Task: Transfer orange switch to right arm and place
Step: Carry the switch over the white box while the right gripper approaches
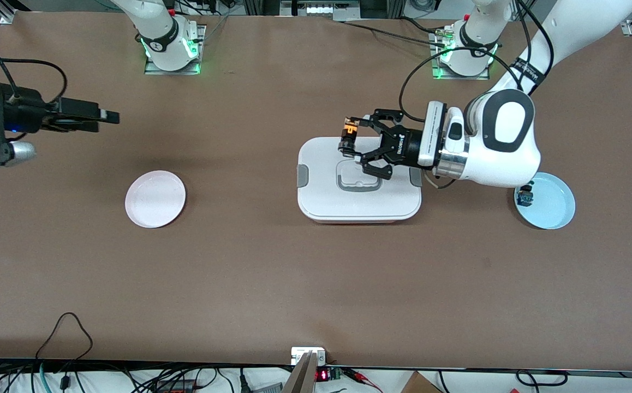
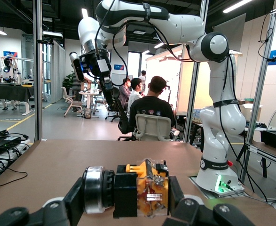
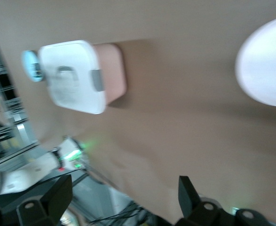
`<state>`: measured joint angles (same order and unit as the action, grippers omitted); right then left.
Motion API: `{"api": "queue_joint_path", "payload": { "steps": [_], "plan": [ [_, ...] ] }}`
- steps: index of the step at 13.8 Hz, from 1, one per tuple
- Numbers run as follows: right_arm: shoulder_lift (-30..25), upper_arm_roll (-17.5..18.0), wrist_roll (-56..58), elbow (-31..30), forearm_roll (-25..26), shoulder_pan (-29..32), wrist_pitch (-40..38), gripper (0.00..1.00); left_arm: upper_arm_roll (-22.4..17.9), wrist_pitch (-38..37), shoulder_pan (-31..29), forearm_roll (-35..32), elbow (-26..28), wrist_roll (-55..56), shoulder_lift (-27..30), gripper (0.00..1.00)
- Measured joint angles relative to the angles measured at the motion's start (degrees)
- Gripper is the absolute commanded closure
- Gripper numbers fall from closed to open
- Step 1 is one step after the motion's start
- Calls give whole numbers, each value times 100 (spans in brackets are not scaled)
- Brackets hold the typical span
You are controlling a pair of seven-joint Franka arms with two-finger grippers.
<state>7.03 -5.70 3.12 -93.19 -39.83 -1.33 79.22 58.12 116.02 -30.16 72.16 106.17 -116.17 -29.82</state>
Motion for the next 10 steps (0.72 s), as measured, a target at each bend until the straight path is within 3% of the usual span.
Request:
{"api": "queue_joint_path", "payload": {
  "steps": [3,6,10],
  "plan": [
    [250,31,-149,-64,-1194,-324,43,0,1,75,35,65,21,0,0,100],
    [453,38,-247,-107,-1951,-618,301,0,2,76,43,87,24,0,0,100],
    [526,44,-245,-641,-3261,-1039,1038,0,3,79,47,100,24,0,0,100]
  ]
}}
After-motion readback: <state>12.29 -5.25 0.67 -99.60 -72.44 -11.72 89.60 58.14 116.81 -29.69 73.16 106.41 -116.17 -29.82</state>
